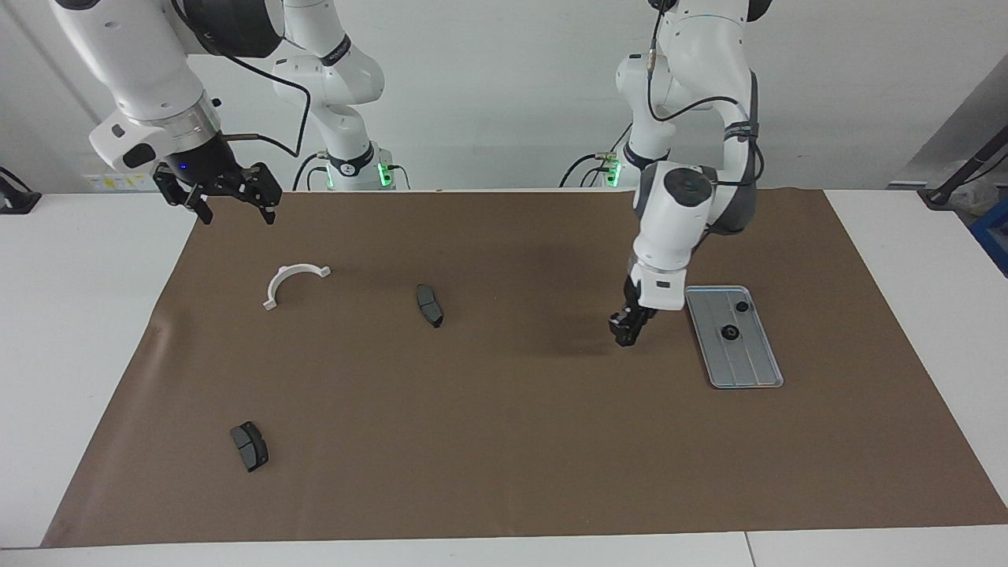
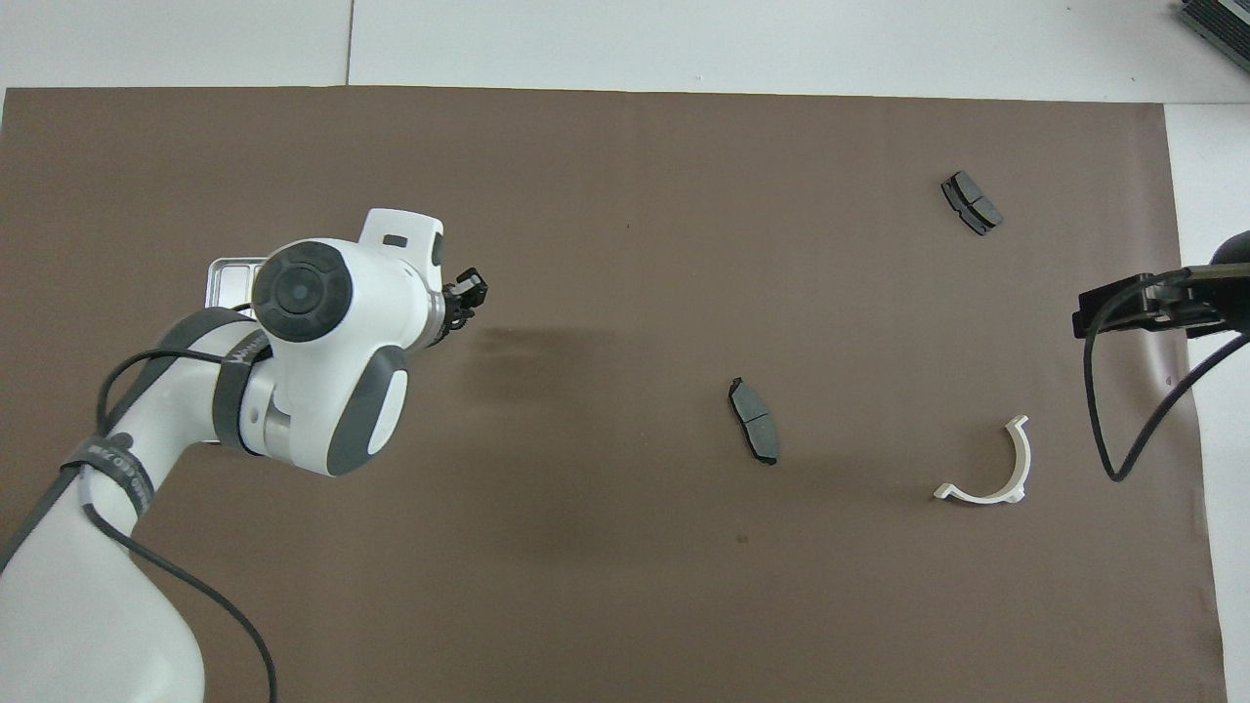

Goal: Place bearing gear from tray to pile
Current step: 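Carry the bearing to mid-table with the left gripper while the right gripper approaches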

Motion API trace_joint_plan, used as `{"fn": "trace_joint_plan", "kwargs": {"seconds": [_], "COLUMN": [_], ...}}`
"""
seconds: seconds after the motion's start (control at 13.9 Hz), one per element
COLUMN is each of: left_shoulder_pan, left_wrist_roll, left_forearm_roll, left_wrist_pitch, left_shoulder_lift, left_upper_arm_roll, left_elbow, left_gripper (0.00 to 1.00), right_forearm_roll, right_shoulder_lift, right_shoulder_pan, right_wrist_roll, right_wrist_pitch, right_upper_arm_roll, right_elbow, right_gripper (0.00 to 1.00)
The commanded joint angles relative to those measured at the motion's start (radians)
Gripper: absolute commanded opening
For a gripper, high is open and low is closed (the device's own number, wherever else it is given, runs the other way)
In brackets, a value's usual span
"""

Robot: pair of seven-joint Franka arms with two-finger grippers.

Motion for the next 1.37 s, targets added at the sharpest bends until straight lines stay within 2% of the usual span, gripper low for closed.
{"fn": "trace_joint_plan", "kwargs": {"seconds": [0.0,0.14,0.29,0.51,0.65,0.79,0.87,1.01,1.08,1.3], "left_shoulder_pan": [-0.131,-0.208,-0.253,-0.250,-0.250,-0.251,-0.251,-0.256,-0.256,-0.227], "left_wrist_roll": [0.004,0.032,0.180,0.314,0.404,0.414,0.415,0.414,0.408,0.403], "left_forearm_roll": [0.006,0.008,0.008,0.008,0.006,0.000,-0.003,-0.006,-0.006,-0.047], "left_wrist_pitch": [-0.019,0.001,0.044,0.052,0.059,0.062,0.073,0.094,0.091,0.058], "left_shoulder_lift": [0.007,0.030,0.053,0.076,0.122,0.163,0.168,0.168,0.168,0.153], "left_upper_arm_roll": [0.019,0.019,0.019,0.018,0.015,0.010,0.005,0.001,-0.002,0.007], "left_elbow": [0.013,0.016,0.020,0.038,0.076,0.121,0.124,0.124,0.128,0.164], "left_gripper": [0.00,0.00,0.00,0.01,0.05,0.12,0.31,0.97,1.00,1.00], "right_forearm_roll": [0.015,0.016,0.016,0.016,0.016,0.018,0.019,0.018,0.018,0.018], "right_shoulder_lift": [-0.005,-0.010,-0.010,-0.013,-0.013,0.008,0.024,0.064,0.103,0.226], "right_shoulder_pan": [-0.007,-0.007,0.001,0.002,0.004,0.030,0.042,0.103,0.143,0.275], "right_wrist_roll": [0.011,0.016,0.022,0.023,0.023,0.025,0.028,0.115,0.173,0.323], "right_wrist_pitch": [0.025,0.036,0.116,0.143,0.160,0.200,0.229,0.317,0.351,0.451], "right_upper_arm_roll": [0.005,0.005,0.007,0.007,0.007,0.007,0.007,0.007,0.007,0.007], "right_elbow": [-0.009,-0.024,-0.041,-0.070,-0.088,-0.099,-0.108,-0.131,-0.131,-0.119], "right_gripper": [1.00,1.00,1.00,1.00,1.00,1.00,1.00,1.00,1.00,1.00]}}
